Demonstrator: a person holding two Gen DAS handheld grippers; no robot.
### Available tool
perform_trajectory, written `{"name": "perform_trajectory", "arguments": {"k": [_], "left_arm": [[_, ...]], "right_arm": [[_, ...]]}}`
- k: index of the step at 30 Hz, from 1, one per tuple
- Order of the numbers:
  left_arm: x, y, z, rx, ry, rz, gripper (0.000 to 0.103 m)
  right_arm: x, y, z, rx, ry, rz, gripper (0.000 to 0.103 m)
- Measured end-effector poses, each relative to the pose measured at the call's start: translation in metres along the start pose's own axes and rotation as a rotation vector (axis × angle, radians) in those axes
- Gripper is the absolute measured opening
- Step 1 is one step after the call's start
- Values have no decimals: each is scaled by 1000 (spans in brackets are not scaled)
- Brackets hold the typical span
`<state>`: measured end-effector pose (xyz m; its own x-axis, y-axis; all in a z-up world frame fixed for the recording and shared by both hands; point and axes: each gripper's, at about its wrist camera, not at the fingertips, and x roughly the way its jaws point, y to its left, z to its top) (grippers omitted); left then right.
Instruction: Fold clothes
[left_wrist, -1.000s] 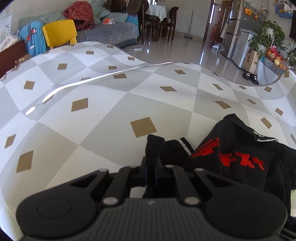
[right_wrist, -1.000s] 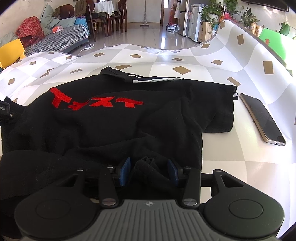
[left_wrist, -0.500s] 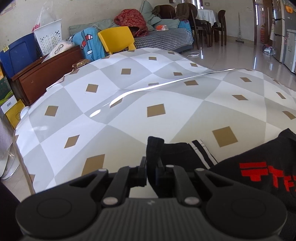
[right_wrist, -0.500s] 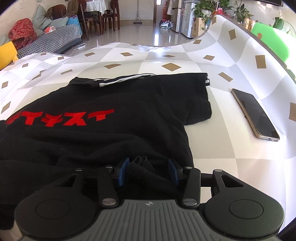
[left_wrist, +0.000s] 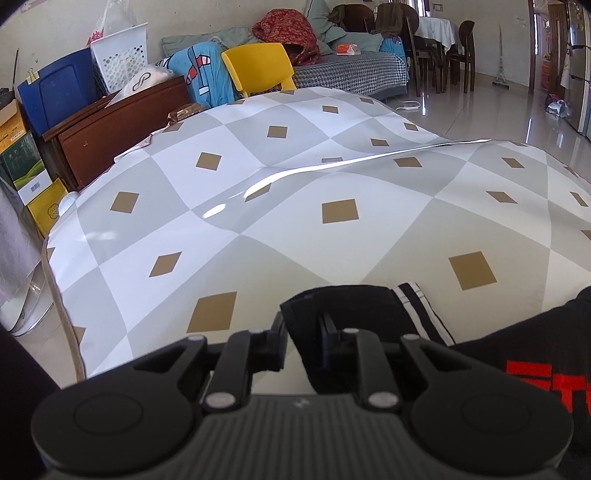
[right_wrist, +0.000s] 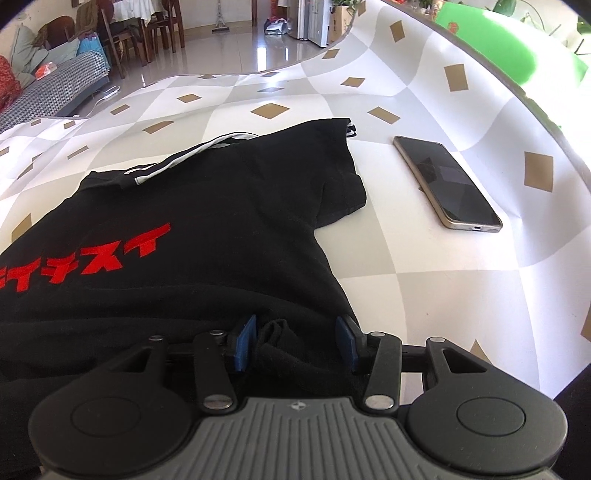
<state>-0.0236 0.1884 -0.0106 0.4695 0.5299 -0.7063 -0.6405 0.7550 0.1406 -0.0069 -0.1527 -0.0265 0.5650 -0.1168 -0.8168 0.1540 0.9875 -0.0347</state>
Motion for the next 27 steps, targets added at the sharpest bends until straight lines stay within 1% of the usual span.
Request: {"name": "perform_trajectory", "arguments": {"k": [2,4,5,6,8,10,12,13,15,18,22,25,27], "left_arm": [[-2,1,0,-11,4,-21,22],[-8,3,1,-39,0,-58,22],[-11,4,2,-51,-8,-69,25],[-15,5,3,-62,-23,-79,30],[-22,7,7,-82,-50,-105,36],[-27,6,10,-90,-64,-129,39],[-28,4,11,-88,-61,-156,42],[-27,2,11,-88,-53,-172,42],[-23,-2,10,-86,-35,-197,46],[-16,-6,10,-83,-12,-209,51],[0,-10,13,-73,34,-228,52],[10,-13,14,-54,58,-229,58],[18,-13,15,-56,79,-235,65]], "right_arm": [[-3,-4,0,24,12,-1,44],[-8,-9,1,56,0,12,44],[-12,-12,1,71,-14,20,44],[-16,-13,2,76,-31,23,44],[-22,-15,4,74,-62,18,44],[-26,-15,6,66,-90,16,44],[-27,-12,8,53,-108,25,44],[-28,-11,10,46,-117,30,44],[-28,-7,12,23,-121,56,44],[-25,0,15,-11,-100,116,44],[-21,11,20,-68,-85,171,44],[-16,14,26,-82,-59,211,45],[-11,15,30,-89,-40,240,45]]}}
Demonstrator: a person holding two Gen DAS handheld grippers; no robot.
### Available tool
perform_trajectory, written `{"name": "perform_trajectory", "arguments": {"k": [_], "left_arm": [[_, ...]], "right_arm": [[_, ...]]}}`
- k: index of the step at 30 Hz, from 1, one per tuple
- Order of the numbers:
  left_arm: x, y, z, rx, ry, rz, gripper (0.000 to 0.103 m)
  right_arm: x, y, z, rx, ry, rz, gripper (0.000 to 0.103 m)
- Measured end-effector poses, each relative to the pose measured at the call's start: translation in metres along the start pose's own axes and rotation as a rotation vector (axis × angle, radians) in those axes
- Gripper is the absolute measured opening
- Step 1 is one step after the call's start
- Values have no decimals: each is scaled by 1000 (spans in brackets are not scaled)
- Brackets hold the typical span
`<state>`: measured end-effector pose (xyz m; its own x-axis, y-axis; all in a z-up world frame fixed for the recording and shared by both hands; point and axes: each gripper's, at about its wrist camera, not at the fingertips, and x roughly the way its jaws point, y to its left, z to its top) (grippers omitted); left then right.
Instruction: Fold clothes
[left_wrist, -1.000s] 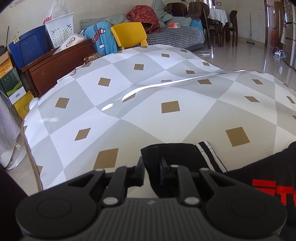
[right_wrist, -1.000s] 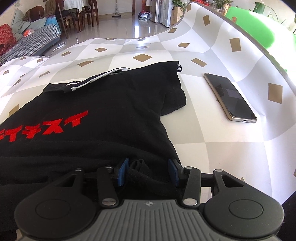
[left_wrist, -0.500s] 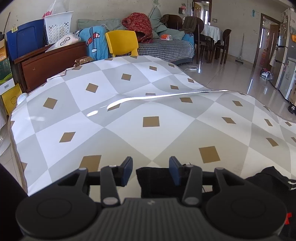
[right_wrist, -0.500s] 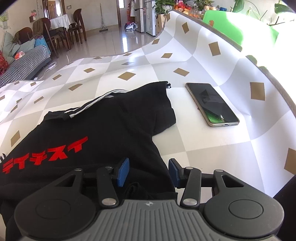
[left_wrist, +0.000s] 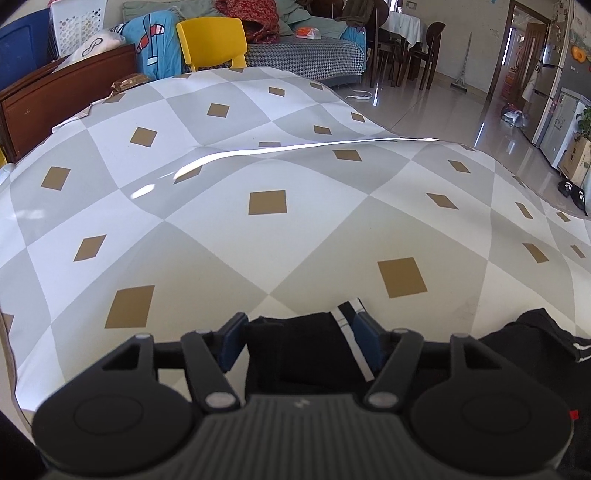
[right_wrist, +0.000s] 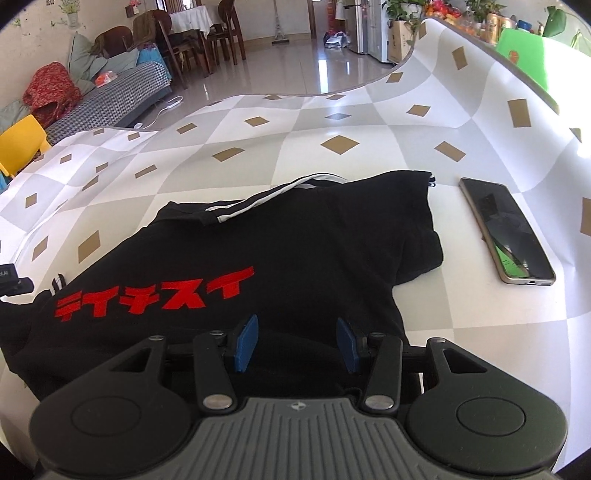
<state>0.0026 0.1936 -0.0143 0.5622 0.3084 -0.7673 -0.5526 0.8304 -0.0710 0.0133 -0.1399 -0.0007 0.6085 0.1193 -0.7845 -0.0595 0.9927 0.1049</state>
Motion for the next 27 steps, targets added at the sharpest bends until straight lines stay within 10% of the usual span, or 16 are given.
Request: {"name": "perform_trajectory", "arguments": {"k": [17,27], "left_arm": [[39,-21,-9,197,113,36,91],[41,-24,-7,154,95,-12,64]], "right_arm": [[48,5,42,-198,57,143,45],[69,-1,49,-175,104,126,45]]}}
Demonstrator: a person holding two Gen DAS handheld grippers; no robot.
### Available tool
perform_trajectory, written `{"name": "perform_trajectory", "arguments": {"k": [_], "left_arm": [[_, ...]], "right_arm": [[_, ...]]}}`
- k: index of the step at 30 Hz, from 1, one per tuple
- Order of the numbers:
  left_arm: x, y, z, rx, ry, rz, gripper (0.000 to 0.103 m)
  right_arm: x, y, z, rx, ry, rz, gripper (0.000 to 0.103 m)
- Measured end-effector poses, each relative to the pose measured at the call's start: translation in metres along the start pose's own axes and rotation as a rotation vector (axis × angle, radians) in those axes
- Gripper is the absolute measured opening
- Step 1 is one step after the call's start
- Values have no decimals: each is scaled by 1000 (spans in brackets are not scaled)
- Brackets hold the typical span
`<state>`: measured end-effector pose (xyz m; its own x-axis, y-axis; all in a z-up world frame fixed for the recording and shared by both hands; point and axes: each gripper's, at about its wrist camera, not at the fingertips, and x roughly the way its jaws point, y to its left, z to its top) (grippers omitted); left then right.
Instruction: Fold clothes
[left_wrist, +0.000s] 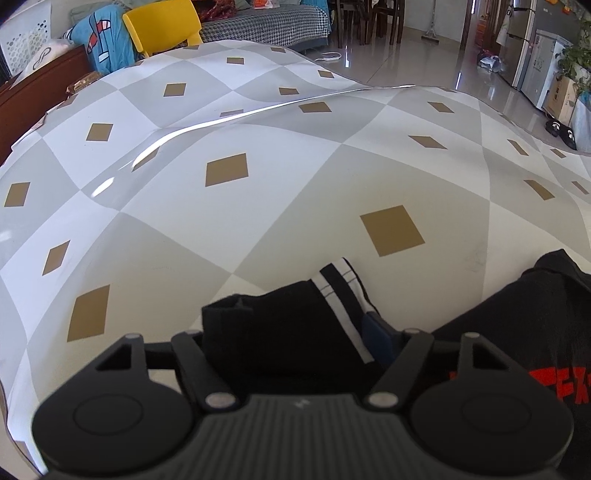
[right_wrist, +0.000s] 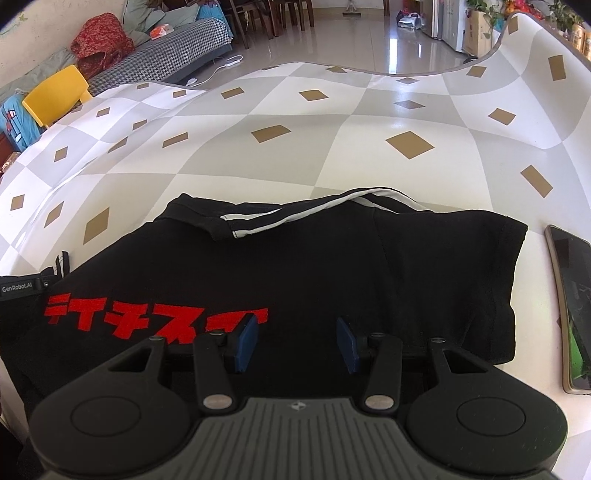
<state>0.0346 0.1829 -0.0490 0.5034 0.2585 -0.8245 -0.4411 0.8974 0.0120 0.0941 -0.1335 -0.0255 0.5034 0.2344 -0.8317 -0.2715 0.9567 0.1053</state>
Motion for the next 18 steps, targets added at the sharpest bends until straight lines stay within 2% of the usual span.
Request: {"name": "perform_trajectory", "arguments": {"k": [5,9,13,18], "left_arm": [[1,-6,4,9,-15,-16,47],[5,-15,11,45,-21,-14,32],[11,-19,21,73,-23,19,32],[22,-23,37,129,-22,48,32]], "right_arm": [[4,0,0,-6,0,-13,45],[5,6,-3,-59,-13,-41,45],[6,12,-8,-128,-21,-75,45],[4,5,-9,-116,-16,-94,45]]}}
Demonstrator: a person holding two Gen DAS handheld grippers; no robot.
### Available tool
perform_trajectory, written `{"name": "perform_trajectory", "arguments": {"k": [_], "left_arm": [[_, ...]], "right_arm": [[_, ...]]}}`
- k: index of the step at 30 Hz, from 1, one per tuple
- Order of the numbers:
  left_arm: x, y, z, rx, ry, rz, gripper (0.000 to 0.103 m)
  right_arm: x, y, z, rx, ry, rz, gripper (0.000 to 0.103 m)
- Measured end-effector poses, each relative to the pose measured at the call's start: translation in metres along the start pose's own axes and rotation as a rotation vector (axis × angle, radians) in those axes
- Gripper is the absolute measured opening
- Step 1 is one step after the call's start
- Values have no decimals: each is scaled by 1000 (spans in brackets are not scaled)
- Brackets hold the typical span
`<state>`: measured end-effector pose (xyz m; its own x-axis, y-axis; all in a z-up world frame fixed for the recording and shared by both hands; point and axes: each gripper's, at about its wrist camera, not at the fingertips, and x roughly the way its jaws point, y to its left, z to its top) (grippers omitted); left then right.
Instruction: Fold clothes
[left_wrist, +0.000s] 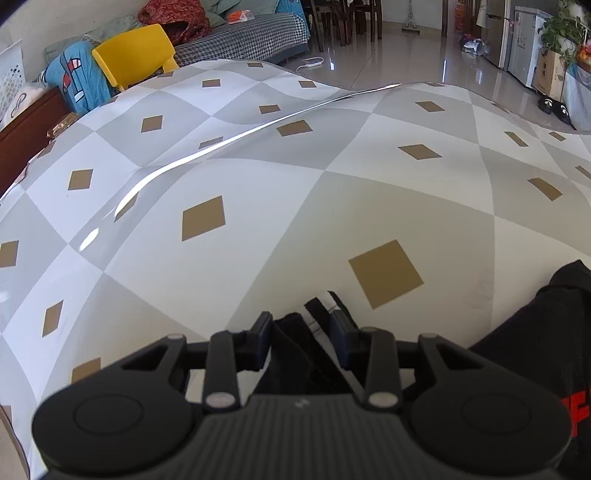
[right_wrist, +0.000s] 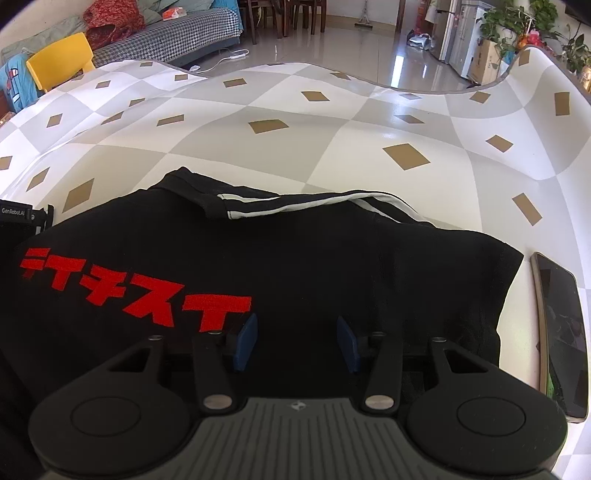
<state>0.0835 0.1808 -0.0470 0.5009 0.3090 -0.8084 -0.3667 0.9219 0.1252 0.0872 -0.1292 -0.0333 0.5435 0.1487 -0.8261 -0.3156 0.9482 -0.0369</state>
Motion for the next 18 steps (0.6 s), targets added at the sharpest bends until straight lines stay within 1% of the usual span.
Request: {"name": "perform_trajectory", "arguments": {"k": [3,6,11,13,18], "left_arm": [[5,-2,7,19,0,9,32],[10,0,12,10,0,17,35],[17,-1,21,15,-4,33,36],[20,2,24,4,-1,37,38],[28,9,34,-26,6,52,47]], "right_arm": [[-2,-6,-2,13,11,-18,46],[-4,-12,-5,19,24,-26,46],[-9,-18,-10,9,35,-30,46],[-11,-20,-13,0,41,-31,46],[-17,-23,-19,-28,72,-19,46]]}}
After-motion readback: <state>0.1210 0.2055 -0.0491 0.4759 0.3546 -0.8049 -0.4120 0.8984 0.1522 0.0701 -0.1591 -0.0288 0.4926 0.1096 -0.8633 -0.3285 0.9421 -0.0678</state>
